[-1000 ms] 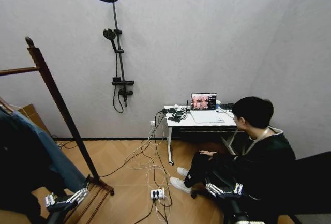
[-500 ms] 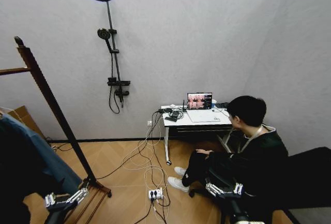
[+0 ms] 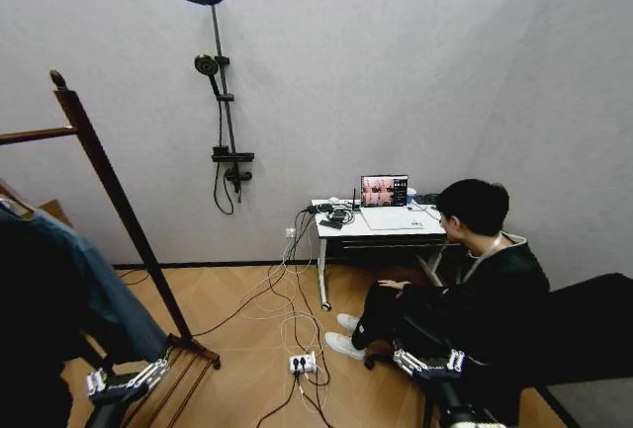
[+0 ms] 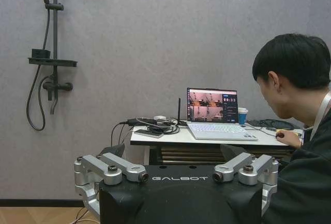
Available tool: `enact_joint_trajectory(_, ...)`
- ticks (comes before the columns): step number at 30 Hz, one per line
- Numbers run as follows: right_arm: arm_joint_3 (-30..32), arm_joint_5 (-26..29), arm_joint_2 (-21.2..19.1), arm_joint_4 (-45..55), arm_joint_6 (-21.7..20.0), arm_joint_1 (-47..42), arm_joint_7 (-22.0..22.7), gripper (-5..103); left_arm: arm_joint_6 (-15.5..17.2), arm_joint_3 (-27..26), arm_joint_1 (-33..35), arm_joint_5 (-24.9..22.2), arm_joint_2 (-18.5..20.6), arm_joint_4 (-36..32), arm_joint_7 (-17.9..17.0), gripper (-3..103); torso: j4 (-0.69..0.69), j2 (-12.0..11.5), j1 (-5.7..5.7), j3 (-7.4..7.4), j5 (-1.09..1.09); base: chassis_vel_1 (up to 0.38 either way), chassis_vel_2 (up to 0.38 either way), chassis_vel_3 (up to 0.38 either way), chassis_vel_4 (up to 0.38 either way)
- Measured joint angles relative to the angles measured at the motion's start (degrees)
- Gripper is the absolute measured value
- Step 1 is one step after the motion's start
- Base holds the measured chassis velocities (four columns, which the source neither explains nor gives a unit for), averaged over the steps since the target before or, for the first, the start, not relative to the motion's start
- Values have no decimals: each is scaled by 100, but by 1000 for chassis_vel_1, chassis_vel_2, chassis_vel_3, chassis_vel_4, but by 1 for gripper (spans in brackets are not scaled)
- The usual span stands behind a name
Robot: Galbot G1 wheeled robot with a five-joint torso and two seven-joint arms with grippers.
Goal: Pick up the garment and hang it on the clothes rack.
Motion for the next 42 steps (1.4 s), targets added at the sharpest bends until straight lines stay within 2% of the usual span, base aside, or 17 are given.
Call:
enact_joint_trajectory(7,0,0,0,0,0,-2,0,100,0,0,1,0,0,0,-2,100,-1,3,-4,-1,-1,151,-42,-142,44)
enact_joint_trajectory(10,1,0,0,0,0,-1,0,100,0,1,0,0,0,-1,1,100,-2,0,0,0,5,-32,-11,8,8)
enact_joint_trajectory(11,1,0,0,0,0,0,1,100,0,1,0,0,0,0,1,100,-1,-1,3,1,1,-82,-5,110,-12)
enact_joint_trajectory(30,0,0,0,0,0,0,1,100,0,0,0,0,0,0,2,100,-2,-1,3,1,1,-13,1,15,2)
enact_joint_trajectory(42,0,0,0,0,0,0,1,100,0,1,0,0,0,0,3,100,-2,-1,1,0,-2,119,-173,-122,171)
